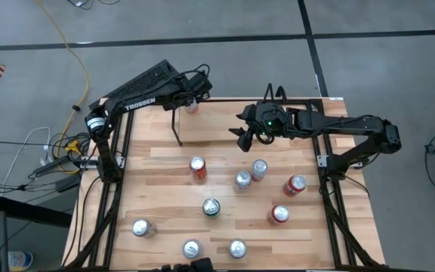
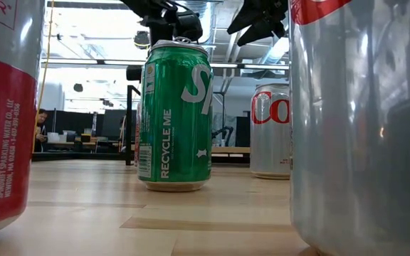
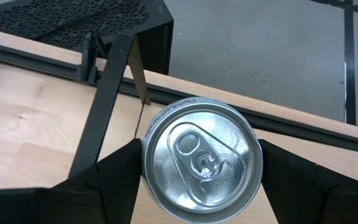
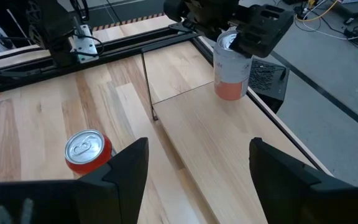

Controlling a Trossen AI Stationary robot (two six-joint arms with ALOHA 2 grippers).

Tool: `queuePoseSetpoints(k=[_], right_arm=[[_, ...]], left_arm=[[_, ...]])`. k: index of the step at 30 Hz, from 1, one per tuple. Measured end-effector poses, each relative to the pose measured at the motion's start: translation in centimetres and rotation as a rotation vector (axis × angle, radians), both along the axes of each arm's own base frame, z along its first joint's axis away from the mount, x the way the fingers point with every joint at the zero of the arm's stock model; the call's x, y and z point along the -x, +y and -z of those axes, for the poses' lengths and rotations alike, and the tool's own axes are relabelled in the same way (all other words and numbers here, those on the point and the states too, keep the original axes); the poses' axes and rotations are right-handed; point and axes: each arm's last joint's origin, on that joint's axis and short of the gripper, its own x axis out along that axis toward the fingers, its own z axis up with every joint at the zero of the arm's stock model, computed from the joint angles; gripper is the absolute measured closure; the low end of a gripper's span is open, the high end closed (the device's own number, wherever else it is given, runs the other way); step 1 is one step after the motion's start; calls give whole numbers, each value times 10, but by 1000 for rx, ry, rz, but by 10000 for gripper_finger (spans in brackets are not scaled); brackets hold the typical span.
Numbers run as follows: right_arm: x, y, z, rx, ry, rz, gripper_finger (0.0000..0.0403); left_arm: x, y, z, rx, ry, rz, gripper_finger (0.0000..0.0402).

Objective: Place canned beverage on shelf
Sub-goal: Put the top left white orange soda can on the shelf

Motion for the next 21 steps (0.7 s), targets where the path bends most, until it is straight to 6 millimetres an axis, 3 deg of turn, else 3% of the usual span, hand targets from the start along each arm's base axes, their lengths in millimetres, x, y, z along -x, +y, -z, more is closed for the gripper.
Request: queuePoseSetpoints(k=[9, 21], right_arm=[[0, 0, 0, -2, -1, 1, 145], [0, 0, 0, -2, -1, 2, 145]], left_arm=[[-4, 5, 15, 66, 30, 30, 134], [-8, 6, 17, 60, 52, 77, 115]])
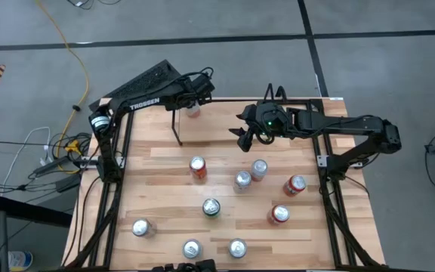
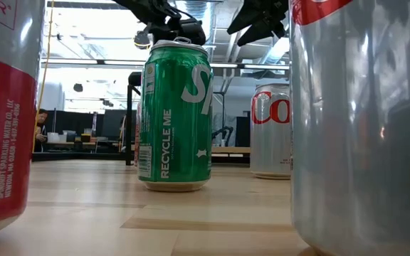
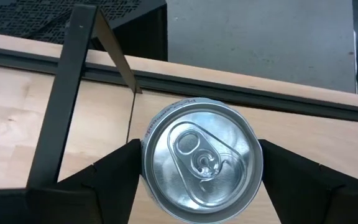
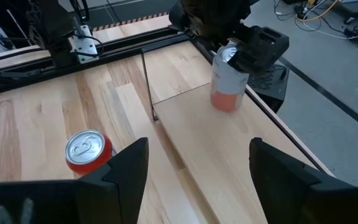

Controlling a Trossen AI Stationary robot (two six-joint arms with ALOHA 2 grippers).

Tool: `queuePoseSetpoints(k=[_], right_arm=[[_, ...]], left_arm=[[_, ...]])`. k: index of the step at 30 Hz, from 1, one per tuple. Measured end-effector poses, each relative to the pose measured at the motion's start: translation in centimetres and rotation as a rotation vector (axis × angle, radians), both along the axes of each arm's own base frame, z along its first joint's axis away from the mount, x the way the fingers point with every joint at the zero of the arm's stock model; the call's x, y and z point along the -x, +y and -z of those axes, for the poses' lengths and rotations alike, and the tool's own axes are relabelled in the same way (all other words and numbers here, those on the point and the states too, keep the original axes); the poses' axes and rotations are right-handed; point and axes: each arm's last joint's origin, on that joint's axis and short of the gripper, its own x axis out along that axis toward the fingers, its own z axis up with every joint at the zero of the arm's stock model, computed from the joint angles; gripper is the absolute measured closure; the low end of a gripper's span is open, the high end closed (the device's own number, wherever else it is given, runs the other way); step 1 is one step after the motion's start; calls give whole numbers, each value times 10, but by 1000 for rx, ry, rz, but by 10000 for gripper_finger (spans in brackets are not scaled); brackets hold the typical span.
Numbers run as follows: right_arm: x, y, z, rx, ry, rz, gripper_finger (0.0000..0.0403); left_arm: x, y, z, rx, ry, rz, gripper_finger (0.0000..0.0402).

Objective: Place canned beverage on shelf
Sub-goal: Put the top left white orange soda can on the shelf

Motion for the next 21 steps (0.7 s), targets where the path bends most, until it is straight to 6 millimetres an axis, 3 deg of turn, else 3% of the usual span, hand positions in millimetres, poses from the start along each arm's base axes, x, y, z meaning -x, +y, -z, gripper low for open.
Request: queuePoseSetpoints(k=[7, 21], right_arm=[[0, 0, 0, 1, 0, 0, 143], [0, 0, 0, 5, 2, 0, 142]], left_arm=[[0, 0, 1, 4, 29, 41, 89], [-2, 1, 0, -12, 52, 100, 86]])
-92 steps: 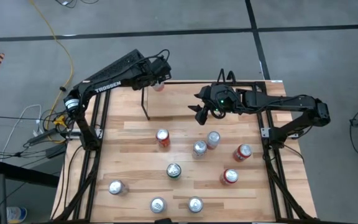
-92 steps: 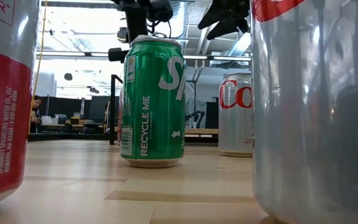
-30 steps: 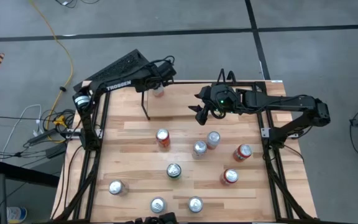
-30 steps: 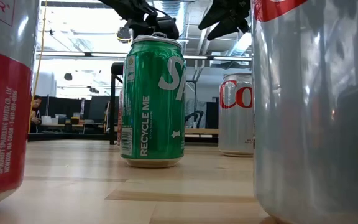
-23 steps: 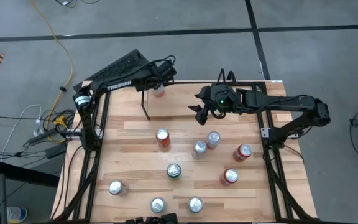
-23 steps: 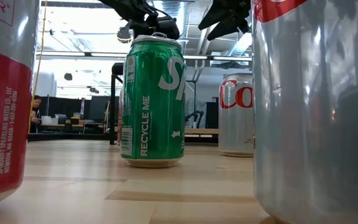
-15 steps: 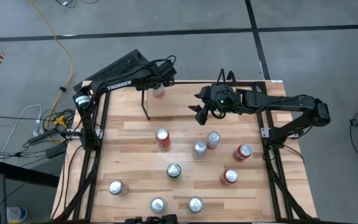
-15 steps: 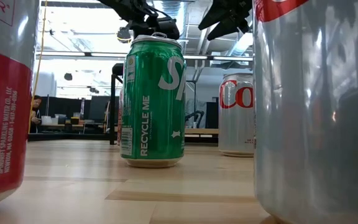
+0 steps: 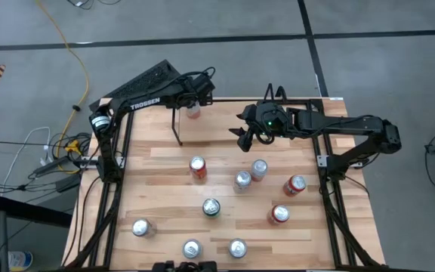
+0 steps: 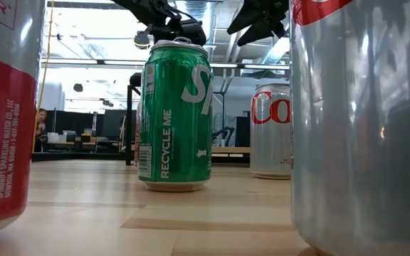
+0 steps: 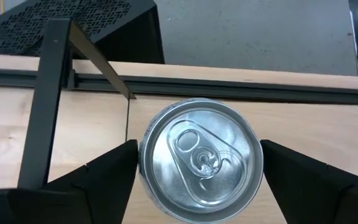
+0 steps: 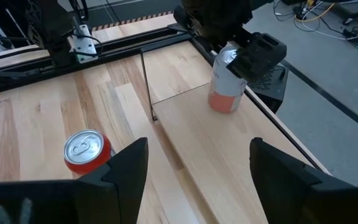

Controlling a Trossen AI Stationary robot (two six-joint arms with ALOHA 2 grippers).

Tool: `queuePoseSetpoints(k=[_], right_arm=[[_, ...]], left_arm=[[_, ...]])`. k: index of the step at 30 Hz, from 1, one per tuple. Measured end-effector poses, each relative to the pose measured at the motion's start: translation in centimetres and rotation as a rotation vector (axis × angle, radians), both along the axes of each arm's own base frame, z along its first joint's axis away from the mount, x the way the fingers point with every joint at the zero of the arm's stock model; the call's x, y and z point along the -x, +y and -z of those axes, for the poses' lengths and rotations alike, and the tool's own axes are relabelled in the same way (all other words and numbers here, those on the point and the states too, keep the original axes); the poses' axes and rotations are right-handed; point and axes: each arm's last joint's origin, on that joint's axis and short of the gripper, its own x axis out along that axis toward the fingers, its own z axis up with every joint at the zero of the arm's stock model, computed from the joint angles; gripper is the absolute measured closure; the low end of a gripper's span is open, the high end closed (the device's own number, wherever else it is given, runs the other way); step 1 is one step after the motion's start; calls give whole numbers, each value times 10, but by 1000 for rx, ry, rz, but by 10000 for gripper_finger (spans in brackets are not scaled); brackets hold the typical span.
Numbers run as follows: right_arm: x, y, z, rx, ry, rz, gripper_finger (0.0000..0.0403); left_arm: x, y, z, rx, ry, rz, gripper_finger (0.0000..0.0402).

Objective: Place canned beverage on shelf
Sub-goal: Put the top left white orange soda can on the shelf

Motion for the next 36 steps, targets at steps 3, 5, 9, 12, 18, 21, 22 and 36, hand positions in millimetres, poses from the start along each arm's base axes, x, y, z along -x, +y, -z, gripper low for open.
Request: queuePoseSetpoints(k=[3, 5, 9, 12, 18, 21, 22, 36], right_arm=[[0, 0, 0, 3, 2, -2, 142], [0, 0, 0, 4, 2, -2, 142], [0, 0, 0, 16, 8, -9, 142], [0, 0, 0, 17, 9, -10, 142], [0, 0, 0, 17, 9, -10, 142], [0, 0, 0, 17, 8, -11, 142], [0, 0, 0, 17, 8, -11, 142], [0, 0, 0, 13, 9, -18, 142]], left_arm=[[-1, 0, 0, -7, 27, 45, 86], [-1, 0, 0, -8, 25, 53, 86], [-2, 1, -1, 1, 0, 58, 86], [-3, 0, -1, 13, -6, 66, 86], [-3, 1, -1, 11, 21, 107, 86], [-3, 0, -1, 7, 45, 139, 86], [-3, 0, 0, 9, 50, 150, 86], [-2, 0, 0, 17, 123, 259, 85]])
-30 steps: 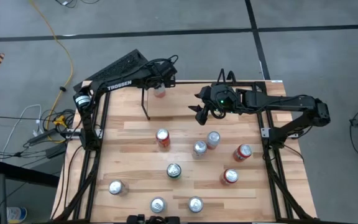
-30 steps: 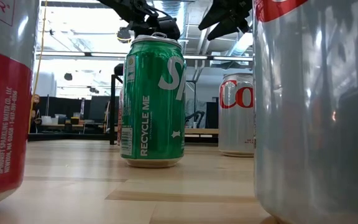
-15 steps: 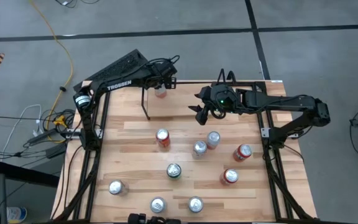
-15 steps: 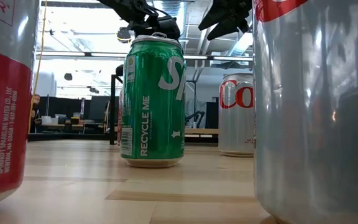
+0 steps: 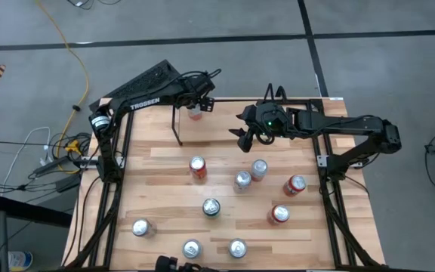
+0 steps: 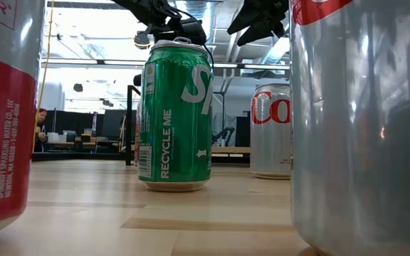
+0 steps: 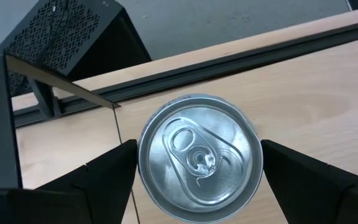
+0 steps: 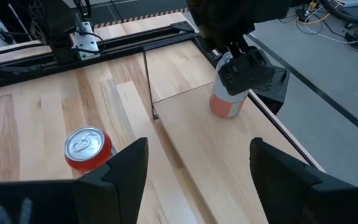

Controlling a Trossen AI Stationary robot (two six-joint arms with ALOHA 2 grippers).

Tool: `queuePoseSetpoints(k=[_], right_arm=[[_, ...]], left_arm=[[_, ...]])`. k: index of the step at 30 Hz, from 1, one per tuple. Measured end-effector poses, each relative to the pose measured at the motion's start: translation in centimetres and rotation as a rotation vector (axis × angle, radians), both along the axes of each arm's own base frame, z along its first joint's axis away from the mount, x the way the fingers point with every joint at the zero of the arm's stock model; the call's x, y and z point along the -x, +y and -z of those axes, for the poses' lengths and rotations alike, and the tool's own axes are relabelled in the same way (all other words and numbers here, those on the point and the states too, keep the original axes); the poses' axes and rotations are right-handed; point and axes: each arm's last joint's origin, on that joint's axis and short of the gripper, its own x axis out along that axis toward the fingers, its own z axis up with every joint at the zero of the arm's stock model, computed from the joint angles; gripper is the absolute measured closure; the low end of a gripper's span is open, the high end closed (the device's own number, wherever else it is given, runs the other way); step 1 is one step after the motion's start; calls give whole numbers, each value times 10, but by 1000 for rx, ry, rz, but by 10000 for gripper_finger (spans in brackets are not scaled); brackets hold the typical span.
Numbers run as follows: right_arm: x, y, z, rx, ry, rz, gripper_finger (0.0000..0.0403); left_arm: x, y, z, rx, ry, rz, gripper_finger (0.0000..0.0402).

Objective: Place canned beverage on shelf
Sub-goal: Put the top left white orange soda can on the shelf

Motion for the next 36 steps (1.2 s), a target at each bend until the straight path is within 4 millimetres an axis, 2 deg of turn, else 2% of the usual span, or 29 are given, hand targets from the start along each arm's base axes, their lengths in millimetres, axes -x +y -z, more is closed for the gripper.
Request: queuePoseSetpoints(k=[5, 13, 16, 31, 36], right_arm=[[0, 1, 0, -9, -1, -18, 142], [0, 1, 0, -13, -1, -26, 142], [0, 1, 0, -13, -1, -26, 142], [0, 1, 0, -10, 3, -25, 142], [0, 1, 0, -8, -2, -23, 142]], left_arm=[[1, 2, 0, -5, 9, 17, 83], [2, 4, -2, -21, 31, 30, 55], [3, 3, -2, -9, 15, -8, 54], [0, 4, -8, -9, -42, 32, 53], [-3, 5, -23, -16, -76, 105, 53]])
